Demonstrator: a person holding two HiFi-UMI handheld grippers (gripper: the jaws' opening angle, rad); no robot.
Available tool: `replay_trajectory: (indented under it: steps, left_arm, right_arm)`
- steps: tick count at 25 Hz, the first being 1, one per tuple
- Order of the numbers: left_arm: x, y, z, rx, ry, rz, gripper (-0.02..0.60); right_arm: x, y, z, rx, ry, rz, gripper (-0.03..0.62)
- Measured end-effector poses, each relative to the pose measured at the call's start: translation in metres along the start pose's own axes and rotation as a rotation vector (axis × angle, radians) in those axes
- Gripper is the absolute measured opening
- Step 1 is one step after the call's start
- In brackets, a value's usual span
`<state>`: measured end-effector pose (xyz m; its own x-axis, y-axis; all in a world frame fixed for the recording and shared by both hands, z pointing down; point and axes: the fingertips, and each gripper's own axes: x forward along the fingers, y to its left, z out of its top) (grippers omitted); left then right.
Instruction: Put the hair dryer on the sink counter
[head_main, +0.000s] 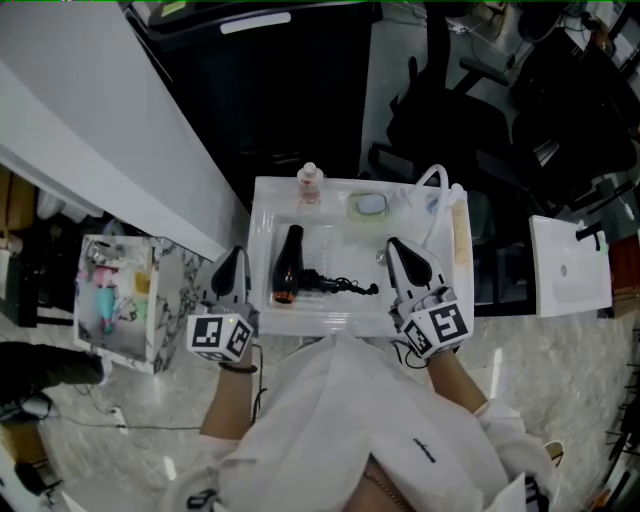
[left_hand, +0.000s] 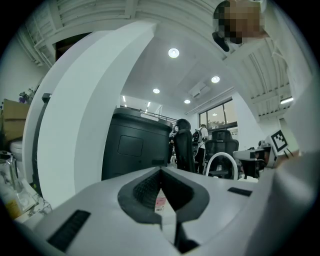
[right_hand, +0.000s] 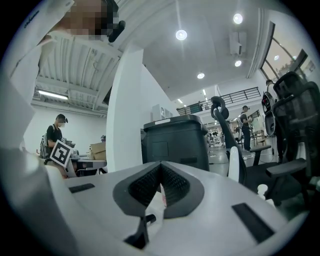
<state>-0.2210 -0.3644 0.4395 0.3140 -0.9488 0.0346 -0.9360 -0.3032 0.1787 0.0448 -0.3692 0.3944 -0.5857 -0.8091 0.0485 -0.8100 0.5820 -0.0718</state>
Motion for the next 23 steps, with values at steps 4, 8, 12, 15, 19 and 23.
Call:
replay_trajectory:
  steps: [4,8,12,15,19,23]
  left_arm:
    - [-0.0001,-0.0017,0.002,0.0,0.01,0.004,0.023]
    - [-0.0011,-0.0021,0.0037,-0.006,0.007,0.003,0.023]
    - [-0.0006,-0.0042,0.0048,-0.008,0.005,0.001,0.023]
    - [-0.0008,-0.0056,0.0021,-0.009,0.007,0.002,0.023]
    - [-0.0019,-0.0066,0.0004,-0.006,0.005,-0.002,0.023]
    - [-0.0013,-0.0064,0.0015,0.003,0.005,-0.002,0.023]
  right_arm:
    - [0.0006,0.0003,-0.0007,-0.006,0.006,-0.003,0.017]
    - [0.0002,0.0017,-0.0009,-0.012,0.012,-0.005,0.017]
    - [-0.0002,0.0014,0.0005,-0.011,0.012,-0.002,0.017]
    - [-0.0004,0.0023,-0.0021,-0.01,0.014,0.007,0.017]
    - [-0.0011,0.0045,-0.0041,-0.013,0.018,0.013,0.017]
    - [0.0005,0.0046,-0.0043,-0.022,0.024,0.014,0.017]
